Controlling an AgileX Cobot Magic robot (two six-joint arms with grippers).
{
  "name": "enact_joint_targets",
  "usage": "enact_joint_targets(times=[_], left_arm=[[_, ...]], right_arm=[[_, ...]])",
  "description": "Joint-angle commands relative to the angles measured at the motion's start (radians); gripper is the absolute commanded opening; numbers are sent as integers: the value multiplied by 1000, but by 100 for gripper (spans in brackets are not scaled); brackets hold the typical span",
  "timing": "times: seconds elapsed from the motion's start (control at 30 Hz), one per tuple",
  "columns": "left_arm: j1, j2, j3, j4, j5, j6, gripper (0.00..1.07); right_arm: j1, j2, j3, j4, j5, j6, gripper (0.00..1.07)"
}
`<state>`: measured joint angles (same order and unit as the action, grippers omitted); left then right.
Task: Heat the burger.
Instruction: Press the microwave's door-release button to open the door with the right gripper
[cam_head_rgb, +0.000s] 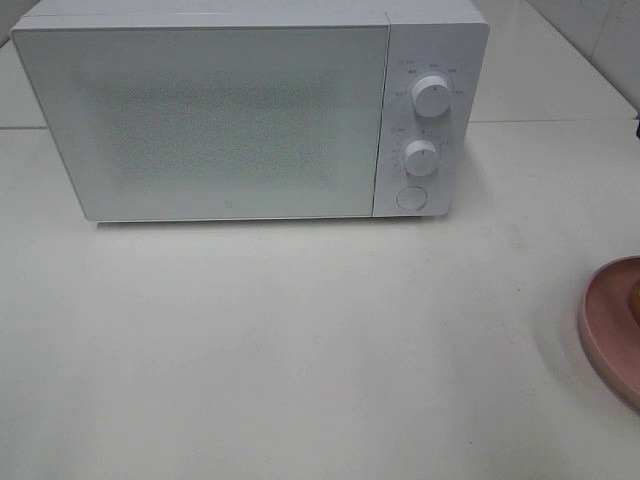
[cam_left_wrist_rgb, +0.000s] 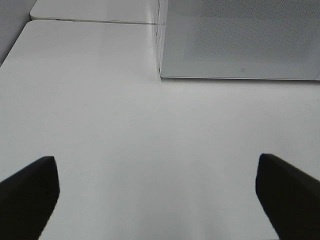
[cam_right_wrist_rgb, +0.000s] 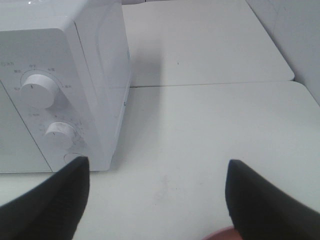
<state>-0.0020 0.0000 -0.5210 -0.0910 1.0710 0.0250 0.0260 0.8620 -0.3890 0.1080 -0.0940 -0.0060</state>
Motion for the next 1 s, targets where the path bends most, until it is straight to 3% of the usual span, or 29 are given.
enact_joint_targets(times=[0.03,0.27,0.33,0.53,0.7,1.0], left_arm=[[3,1,2,-3,1,-3,100],[3,1,2,-3,1,-3,100],[3,1,2,-3,1,-3,100],[3,1,2,-3,1,-3,100],[3,1,2,-3,1,-3,100],[3,1,2,-3,1,-4,100]], right_arm=[[-7,59,52,-7,-199,-1,75],[-7,168,124,-41,-495,0,73],[17,255,159,-40,-674,-1,72],[54,356,185,-33,-847,-30,72],[190,533,185,147,-982,-163,72],[393,695,184,348,-1174,-189,72]])
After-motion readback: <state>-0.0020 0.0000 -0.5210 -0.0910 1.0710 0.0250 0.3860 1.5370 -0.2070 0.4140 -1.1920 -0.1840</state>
